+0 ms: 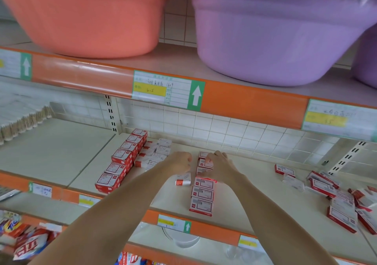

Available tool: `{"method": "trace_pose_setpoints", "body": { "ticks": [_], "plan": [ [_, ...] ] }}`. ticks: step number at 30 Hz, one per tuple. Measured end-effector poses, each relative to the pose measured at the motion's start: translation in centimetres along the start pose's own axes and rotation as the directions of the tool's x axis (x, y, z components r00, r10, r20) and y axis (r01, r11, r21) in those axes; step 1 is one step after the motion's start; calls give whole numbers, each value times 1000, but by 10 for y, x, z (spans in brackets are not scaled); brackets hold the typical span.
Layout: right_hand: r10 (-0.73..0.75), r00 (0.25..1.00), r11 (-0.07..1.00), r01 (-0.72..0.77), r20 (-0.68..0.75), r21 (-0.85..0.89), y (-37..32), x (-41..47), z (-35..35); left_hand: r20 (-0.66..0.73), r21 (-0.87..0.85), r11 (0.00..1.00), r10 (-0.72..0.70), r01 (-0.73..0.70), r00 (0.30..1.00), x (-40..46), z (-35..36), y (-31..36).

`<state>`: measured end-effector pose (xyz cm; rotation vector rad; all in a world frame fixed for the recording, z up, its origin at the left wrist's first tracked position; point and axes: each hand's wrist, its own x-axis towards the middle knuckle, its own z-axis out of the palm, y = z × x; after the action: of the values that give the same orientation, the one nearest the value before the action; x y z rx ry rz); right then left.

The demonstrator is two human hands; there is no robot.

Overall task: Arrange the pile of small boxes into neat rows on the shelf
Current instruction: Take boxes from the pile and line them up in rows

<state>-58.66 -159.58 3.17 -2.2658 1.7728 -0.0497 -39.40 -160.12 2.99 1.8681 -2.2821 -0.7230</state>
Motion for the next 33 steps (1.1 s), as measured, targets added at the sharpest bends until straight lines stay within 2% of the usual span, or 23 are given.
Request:
{"method": "trace_pose_setpoints", "body": {
  "ticks": [8,13,18,21,23,26,30,33],
  "plan": [
    [-25,997,999,28,-67,46,-6,-6,0,16,-2,999,32,-32,999,-8,0,-3],
    [-136,982,988,143,-128,53,-18,-8,-2,-1,3,996,91,-91,996,-16,-8,-13],
    [-252,968,967,251,-24,-34,-47,-13,4,-87,1,990,141,-141,986,-25,-22,-19],
    [-262,964,949,267,55,-169,-65,-15,10,-149,-1,990,141,-143,979,-32,-28,-22],
    [-243,969,948,248,52,-200,-72,-16,16,-159,-7,990,135,-138,978,-39,-31,-27],
    [-245,969,965,243,-17,-96,-77,-17,23,-170,-41,991,120,-129,978,-50,-36,-43],
    [-175,971,955,208,-164,211,-89,-20,21,-171,-124,980,133,-155,976,-63,-47,-62],
    [-157,965,932,215,-209,291,-102,-22,20,-127,-147,967,191,-209,973,-74,-53,-69]
  ]
}}
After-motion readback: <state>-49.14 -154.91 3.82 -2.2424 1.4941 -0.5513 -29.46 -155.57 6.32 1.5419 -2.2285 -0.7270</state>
